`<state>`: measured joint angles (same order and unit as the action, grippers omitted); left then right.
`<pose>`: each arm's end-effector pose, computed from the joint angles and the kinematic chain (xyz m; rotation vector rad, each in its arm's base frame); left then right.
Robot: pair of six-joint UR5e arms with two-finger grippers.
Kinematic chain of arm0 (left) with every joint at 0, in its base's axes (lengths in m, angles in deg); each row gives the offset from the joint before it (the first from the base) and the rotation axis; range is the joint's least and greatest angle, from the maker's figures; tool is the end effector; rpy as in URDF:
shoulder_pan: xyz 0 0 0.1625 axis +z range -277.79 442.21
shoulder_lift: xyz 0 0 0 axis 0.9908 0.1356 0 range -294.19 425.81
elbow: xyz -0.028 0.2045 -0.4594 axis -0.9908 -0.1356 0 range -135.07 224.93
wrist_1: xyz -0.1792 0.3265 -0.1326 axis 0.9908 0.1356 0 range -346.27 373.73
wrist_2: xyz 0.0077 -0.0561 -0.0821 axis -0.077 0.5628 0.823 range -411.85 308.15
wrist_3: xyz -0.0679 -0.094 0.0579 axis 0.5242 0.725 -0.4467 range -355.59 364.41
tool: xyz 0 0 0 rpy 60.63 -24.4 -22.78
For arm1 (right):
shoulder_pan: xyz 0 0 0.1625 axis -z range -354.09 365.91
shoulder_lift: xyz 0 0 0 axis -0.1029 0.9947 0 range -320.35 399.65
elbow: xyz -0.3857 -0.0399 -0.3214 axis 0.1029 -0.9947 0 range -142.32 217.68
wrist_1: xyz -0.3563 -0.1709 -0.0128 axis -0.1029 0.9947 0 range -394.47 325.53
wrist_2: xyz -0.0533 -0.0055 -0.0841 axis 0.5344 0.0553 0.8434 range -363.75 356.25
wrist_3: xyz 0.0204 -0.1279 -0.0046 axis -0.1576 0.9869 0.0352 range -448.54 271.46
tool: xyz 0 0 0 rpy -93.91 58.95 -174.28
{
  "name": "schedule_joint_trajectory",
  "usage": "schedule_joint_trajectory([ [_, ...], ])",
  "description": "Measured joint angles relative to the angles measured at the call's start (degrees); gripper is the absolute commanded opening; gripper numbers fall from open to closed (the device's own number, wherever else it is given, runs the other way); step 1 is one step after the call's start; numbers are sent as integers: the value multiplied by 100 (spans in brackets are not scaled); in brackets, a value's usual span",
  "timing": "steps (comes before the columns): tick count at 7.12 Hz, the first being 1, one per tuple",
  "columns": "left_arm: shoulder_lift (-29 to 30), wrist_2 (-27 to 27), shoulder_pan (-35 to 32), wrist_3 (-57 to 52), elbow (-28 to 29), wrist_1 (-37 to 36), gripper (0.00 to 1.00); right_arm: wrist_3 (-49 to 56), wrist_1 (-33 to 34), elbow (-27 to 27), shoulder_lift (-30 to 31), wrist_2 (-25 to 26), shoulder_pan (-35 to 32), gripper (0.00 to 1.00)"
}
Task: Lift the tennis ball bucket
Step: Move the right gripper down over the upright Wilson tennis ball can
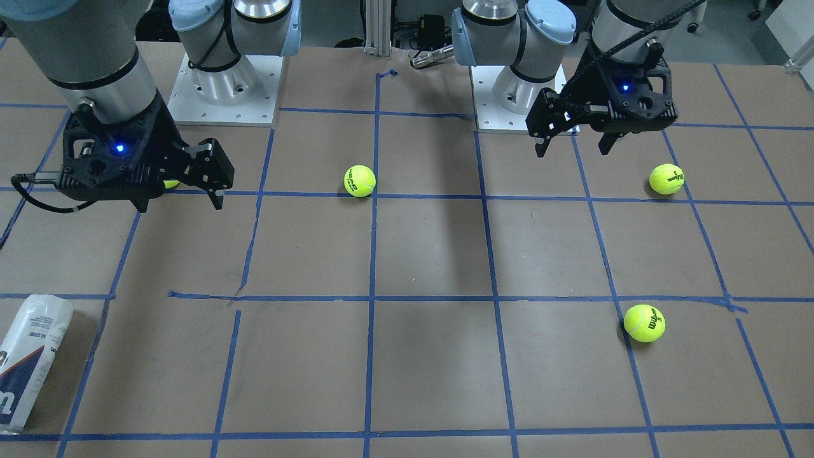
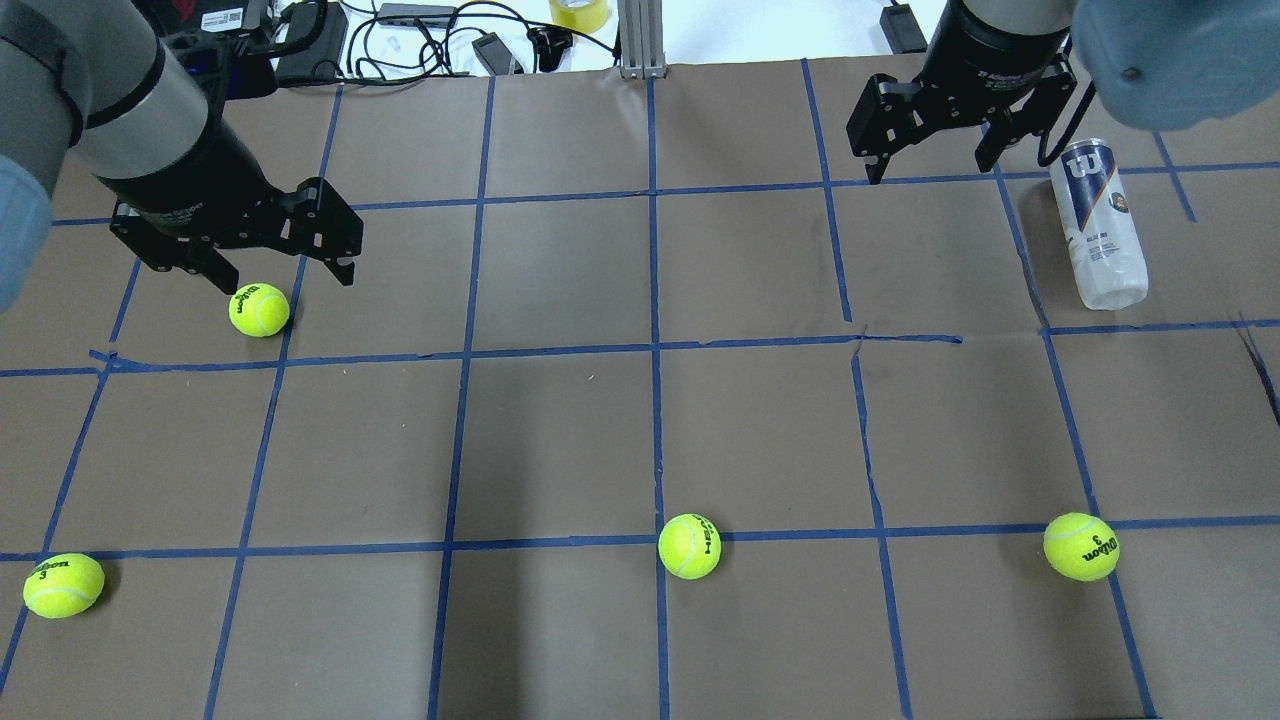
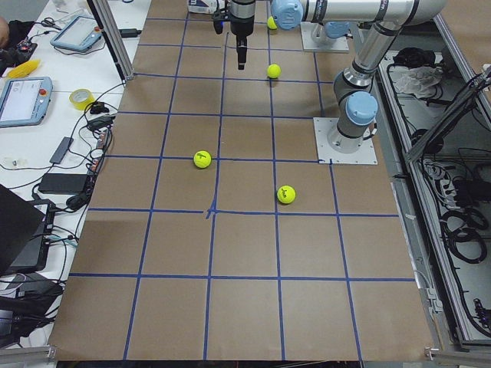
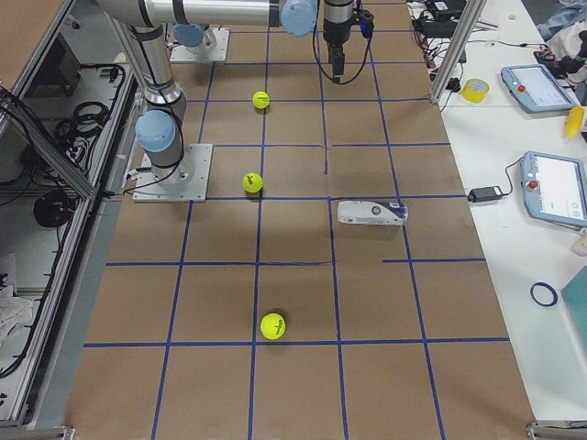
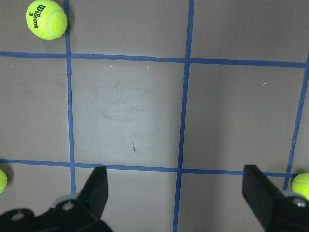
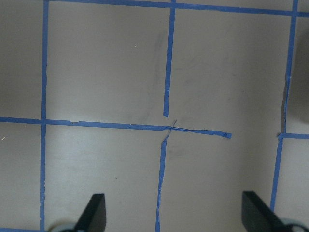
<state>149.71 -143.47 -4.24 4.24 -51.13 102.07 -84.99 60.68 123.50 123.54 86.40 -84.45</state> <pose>-0.1032 -0.4295 0.5369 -0.0925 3.1107 -0.0450 0.1363 -0.5317 0.5270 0.1070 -3.1343 0.0881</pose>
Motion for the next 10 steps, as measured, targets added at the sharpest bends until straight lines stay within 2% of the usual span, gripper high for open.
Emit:
schedule_joint_trajectory([
  [3,-4,3,12,0,-23,20,100,-11,27,-77,-42,246,128,100],
  [6,-5,7,4,0,-30,26,100,-28,491,-308,-468,288,661,100],
  [9,-5,0,13,0,-51,212,100,299,655,-1815,-1934,302,1423,100],
  [10,-5,5,13,0,-76,277,100,435,671,-2133,-2378,311,1645,100],
])
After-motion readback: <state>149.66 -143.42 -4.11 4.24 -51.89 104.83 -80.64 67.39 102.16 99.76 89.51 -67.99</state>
